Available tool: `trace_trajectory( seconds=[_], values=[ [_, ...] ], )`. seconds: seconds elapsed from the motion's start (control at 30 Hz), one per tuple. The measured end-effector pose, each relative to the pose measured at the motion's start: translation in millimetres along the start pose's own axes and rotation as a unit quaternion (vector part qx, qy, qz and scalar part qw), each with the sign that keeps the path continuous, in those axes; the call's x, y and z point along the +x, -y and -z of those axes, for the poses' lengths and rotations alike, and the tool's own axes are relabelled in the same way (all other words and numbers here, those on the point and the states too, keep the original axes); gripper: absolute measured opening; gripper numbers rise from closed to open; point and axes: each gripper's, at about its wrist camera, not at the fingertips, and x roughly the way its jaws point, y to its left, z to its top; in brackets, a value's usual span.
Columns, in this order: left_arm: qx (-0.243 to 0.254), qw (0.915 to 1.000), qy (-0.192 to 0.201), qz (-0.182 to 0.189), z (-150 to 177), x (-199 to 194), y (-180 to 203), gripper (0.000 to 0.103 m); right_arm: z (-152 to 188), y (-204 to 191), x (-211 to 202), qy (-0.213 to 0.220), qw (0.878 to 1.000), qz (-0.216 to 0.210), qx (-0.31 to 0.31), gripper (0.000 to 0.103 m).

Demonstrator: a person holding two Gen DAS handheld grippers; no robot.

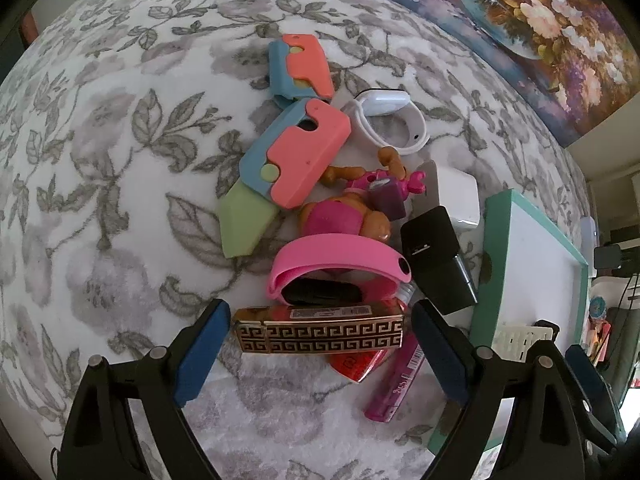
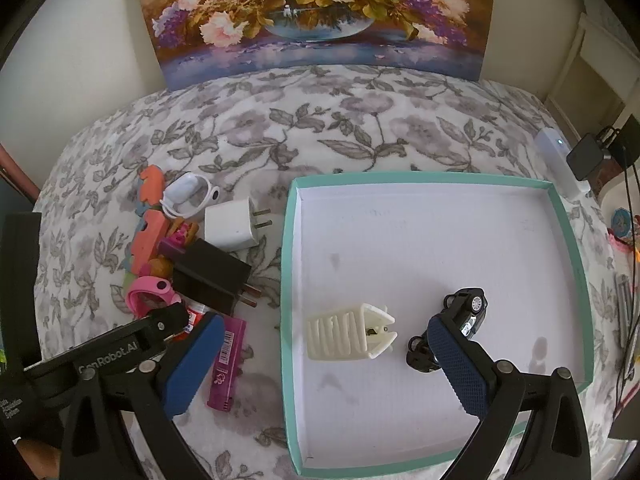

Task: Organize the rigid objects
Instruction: 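Grasp the patterned bar box with the left gripper, then grasp the pink lipstick tube with the right gripper while the left gripper holds the box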

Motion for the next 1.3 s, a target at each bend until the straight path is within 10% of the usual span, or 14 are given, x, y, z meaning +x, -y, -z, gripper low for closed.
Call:
trace_trajectory(
  seconds=[0.63,1.3],
  values=[
    [-0.069,0.9951,0.065,-0.029,-0.6,-65.9,-42.9,0.083,8.7,-28.1,3.4,-0.018,0.998,-0.055,-0.034,0.101],
    [-0.107,0.9911,0.079,0.001,1.1,-83.0,-61.4,0.083,34.6,-74.1,35.7,-0.086,0.987,-0.071,-0.114,0.045]
  ],
)
